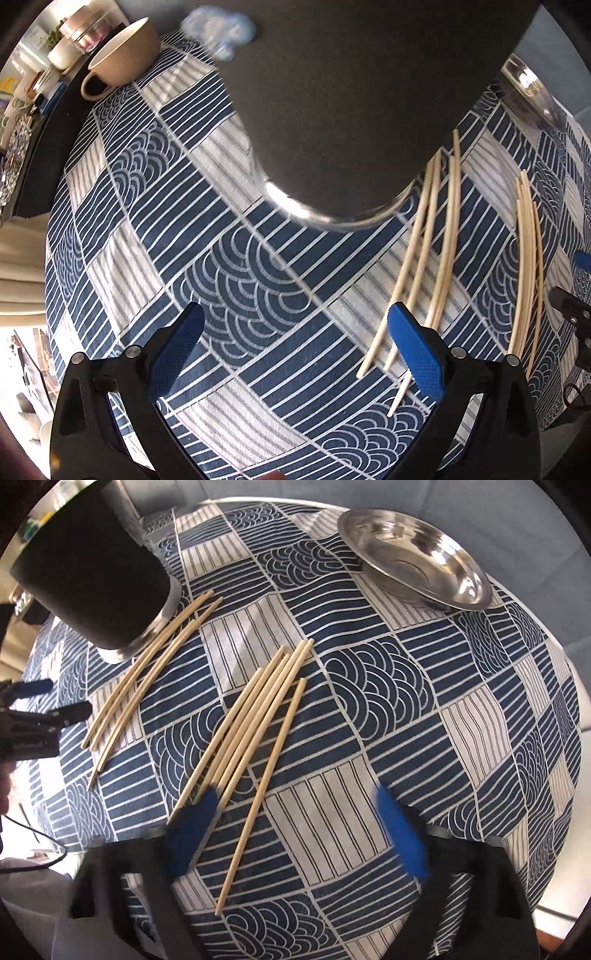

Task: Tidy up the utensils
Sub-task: 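Move the left tool toward the wooden sticks while the right tool approaches other sticks, then close the left tool on one wooden stick while the right tool grasps another stick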

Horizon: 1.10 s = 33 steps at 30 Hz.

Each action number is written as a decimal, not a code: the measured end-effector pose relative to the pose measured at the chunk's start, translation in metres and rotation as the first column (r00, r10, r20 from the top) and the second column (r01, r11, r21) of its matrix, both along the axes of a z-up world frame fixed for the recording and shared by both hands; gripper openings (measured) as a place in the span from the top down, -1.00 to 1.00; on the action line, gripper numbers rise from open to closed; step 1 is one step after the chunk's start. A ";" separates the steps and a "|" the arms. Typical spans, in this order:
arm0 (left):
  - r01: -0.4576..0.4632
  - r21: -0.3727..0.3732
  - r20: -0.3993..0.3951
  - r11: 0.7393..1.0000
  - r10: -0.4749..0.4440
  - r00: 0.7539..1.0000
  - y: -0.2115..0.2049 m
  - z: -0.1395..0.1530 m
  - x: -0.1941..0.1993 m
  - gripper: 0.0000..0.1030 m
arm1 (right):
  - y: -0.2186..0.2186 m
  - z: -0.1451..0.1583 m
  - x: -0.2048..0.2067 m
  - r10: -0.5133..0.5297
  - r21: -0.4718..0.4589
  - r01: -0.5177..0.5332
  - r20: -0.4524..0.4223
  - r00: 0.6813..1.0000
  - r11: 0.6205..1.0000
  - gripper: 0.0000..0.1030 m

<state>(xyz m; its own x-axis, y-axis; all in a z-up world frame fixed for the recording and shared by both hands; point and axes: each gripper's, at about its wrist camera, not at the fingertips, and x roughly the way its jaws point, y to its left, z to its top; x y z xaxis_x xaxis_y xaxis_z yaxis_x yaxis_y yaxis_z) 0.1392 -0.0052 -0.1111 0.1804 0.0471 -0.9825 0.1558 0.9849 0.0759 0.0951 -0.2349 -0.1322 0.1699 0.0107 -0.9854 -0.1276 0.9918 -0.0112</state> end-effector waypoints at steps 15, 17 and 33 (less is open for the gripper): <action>0.076 -0.016 0.017 0.997 -0.076 0.997 -0.032 -0.018 0.024 -0.71 | -0.005 -0.018 0.023 -0.035 -0.018 0.034 -0.045 0.998 0.999 -0.01; 0.086 -0.045 0.016 0.995 -0.085 0.996 -0.035 -0.018 0.026 -0.56 | -0.004 -0.021 0.028 -0.033 -0.012 0.033 -0.056 0.998 0.999 0.00; 0.235 -0.078 -0.012 0.969 -0.237 0.971 -0.056 -0.010 -0.001 0.43 | -0.017 -0.024 0.019 0.019 -0.037 -0.021 -0.067 0.998 0.999 0.87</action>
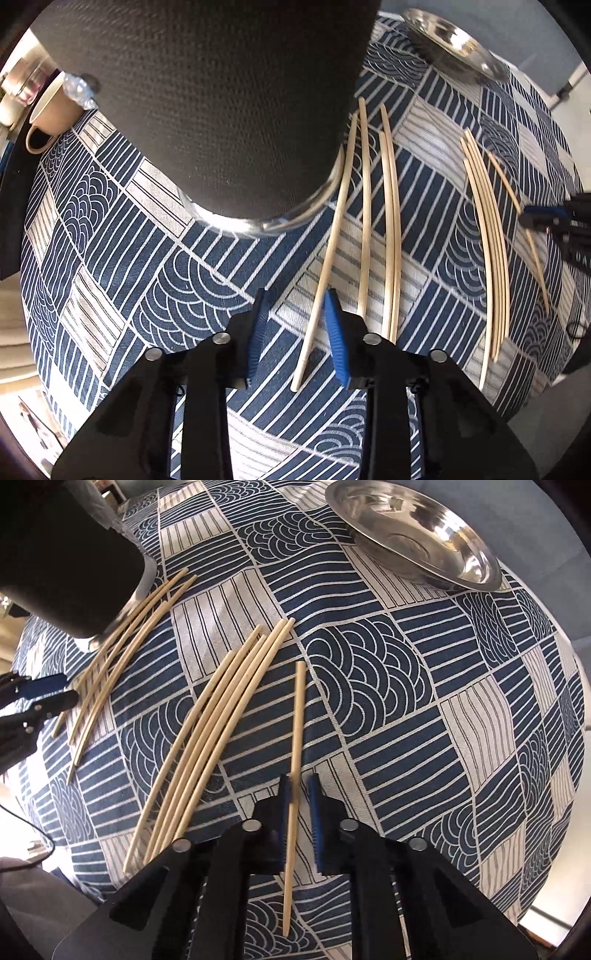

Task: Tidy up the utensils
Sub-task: 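Close the left tool on one wooden stick while the right tool grasps another stick, then lift the held sticks with both tools and carry them above the black holder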

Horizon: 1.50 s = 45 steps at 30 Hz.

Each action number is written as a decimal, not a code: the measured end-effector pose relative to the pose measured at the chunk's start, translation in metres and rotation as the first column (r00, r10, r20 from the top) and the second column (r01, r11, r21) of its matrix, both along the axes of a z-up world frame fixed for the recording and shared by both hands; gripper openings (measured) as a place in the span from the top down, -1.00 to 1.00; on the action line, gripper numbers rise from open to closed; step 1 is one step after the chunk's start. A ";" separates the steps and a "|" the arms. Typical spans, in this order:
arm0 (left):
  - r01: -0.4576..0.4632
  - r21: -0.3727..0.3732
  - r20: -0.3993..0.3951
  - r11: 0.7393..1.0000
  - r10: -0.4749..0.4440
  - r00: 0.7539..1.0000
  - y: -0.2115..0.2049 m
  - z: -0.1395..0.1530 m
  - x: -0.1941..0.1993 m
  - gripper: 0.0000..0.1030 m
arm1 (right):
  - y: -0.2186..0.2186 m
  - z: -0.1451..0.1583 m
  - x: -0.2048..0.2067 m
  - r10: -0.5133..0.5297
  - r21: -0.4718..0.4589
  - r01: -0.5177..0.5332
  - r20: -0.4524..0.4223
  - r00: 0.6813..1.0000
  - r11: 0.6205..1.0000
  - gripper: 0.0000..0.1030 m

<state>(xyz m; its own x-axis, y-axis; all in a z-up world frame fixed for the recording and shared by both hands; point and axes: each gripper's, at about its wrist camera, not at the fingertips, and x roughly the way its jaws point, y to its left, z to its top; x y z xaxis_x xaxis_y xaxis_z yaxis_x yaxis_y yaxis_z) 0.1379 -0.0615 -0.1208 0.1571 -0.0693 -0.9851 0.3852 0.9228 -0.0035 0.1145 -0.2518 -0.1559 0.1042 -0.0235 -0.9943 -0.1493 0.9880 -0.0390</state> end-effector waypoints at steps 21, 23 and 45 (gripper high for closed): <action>-0.016 -0.106 -0.099 0.994 0.005 0.995 0.010 0.020 -0.045 0.91 | -0.008 0.034 -0.026 -0.011 0.128 0.008 0.029 1.000 0.992 0.92; -0.032 -0.123 -0.109 0.992 0.019 0.994 0.018 0.019 -0.045 0.92 | -0.007 0.049 -0.031 -0.004 0.138 -0.002 0.041 0.999 0.990 0.92; -0.167 -0.289 0.097 0.942 0.203 0.974 0.067 0.127 -0.113 0.91 | 0.051 0.151 -0.056 0.172 0.285 -0.253 0.282 0.944 0.925 0.92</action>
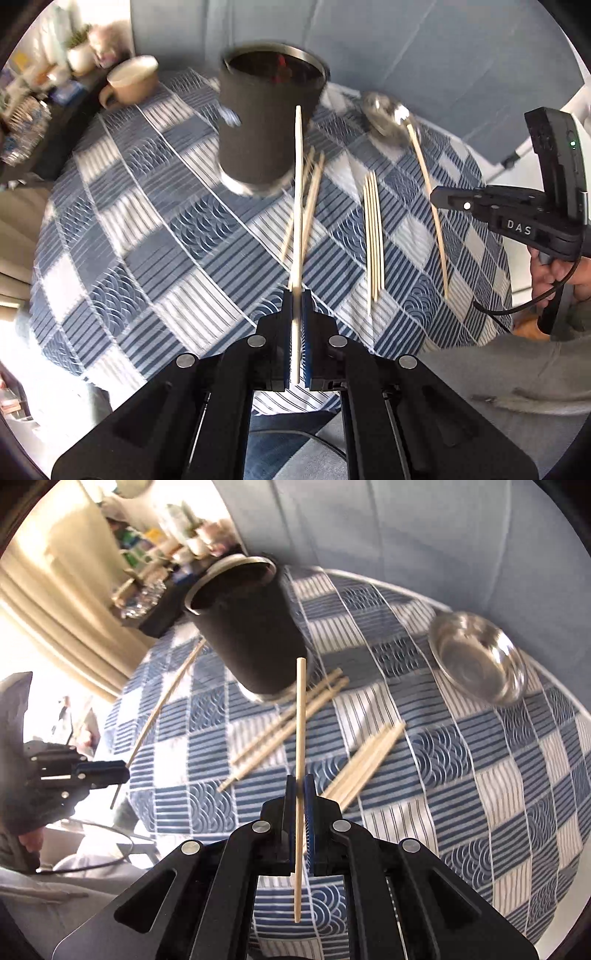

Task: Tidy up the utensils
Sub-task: 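Lift the held sticks with both tools and carry them above the black holder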

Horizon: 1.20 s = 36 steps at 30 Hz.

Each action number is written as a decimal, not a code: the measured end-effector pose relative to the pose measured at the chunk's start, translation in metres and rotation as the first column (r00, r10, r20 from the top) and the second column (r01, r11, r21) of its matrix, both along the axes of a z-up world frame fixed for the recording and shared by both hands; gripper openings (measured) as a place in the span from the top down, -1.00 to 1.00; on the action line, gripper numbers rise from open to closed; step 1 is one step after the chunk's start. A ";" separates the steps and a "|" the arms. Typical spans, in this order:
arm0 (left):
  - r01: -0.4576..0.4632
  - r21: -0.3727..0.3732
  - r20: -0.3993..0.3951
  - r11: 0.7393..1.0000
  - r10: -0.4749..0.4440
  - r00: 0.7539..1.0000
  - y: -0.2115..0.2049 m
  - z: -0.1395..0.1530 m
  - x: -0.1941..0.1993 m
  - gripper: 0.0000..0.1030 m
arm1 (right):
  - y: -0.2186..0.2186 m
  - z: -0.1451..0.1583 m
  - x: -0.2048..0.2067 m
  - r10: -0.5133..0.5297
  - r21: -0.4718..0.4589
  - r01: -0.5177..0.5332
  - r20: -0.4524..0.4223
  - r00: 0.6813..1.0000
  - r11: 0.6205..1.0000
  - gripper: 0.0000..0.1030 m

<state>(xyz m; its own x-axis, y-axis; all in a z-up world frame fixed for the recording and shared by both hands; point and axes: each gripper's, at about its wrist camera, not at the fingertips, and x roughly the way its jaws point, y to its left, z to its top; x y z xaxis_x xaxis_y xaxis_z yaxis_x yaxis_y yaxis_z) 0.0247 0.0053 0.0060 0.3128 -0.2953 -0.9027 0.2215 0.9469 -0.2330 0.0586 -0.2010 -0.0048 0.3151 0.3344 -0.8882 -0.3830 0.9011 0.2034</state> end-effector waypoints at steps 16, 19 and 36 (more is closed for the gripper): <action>-0.026 -0.138 0.255 0.990 0.060 0.965 0.029 0.089 0.062 0.91 | 0.047 0.098 0.052 0.084 0.108 -0.112 0.234 0.969 0.988 0.92; -0.007 -0.160 0.287 0.987 0.053 0.956 0.027 0.095 0.083 0.91 | 0.050 0.111 0.067 0.069 0.120 -0.107 0.285 0.956 0.987 0.92; 0.134 -0.274 0.370 0.953 -0.024 0.929 0.006 0.055 0.186 0.91 | 0.076 0.103 0.147 0.047 0.256 -0.155 0.383 0.922 0.954 0.91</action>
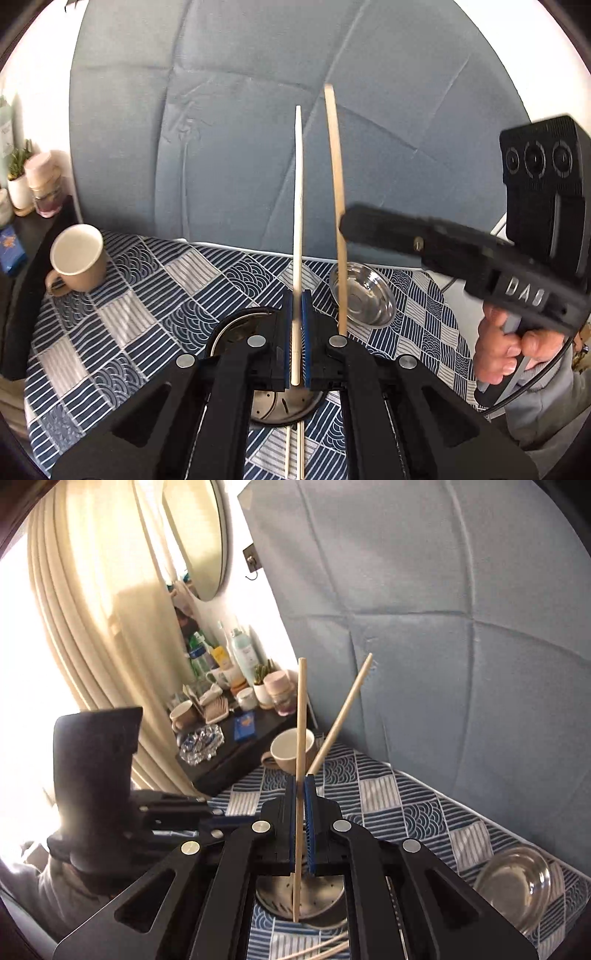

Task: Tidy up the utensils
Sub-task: 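Lift the held sticks with both tools and carry them above the black holder, then open both tools to drop the sticks into the black holder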

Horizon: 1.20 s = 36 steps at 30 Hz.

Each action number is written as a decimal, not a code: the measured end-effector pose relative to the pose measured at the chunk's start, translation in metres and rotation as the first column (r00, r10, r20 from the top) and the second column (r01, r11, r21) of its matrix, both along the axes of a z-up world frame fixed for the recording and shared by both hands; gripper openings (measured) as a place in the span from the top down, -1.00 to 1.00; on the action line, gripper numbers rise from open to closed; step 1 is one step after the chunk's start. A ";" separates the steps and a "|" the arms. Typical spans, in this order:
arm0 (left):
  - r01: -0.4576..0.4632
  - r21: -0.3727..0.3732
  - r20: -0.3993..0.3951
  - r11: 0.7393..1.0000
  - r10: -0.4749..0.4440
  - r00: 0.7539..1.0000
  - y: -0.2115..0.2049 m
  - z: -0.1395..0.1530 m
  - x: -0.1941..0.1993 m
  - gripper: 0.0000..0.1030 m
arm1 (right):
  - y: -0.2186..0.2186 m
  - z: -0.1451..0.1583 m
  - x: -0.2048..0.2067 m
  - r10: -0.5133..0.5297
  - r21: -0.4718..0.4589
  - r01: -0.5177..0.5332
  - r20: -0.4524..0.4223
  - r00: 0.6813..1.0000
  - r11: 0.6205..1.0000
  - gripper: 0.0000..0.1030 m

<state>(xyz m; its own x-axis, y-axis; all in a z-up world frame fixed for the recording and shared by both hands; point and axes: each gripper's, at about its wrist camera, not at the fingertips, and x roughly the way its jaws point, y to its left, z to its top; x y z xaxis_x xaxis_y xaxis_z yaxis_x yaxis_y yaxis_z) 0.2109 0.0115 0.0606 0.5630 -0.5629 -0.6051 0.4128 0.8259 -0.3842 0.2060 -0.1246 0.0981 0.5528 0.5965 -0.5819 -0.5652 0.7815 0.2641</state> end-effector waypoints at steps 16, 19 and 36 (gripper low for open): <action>0.017 0.012 -0.013 1.000 -0.017 1.000 -0.003 -0.060 -0.006 0.91 | 0.004 -0.063 0.013 0.025 -0.065 -0.031 -0.090 0.996 0.997 0.91; 0.017 0.031 -0.006 0.999 -0.017 1.000 0.001 -0.063 -0.011 0.91 | -0.003 -0.067 0.010 0.015 -0.068 -0.022 -0.096 0.995 0.997 0.88; -0.005 0.067 0.024 0.998 0.004 1.000 0.017 -0.049 -0.040 0.47 | -0.026 -0.058 -0.005 -0.057 -0.045 0.051 -0.122 0.991 0.998 0.52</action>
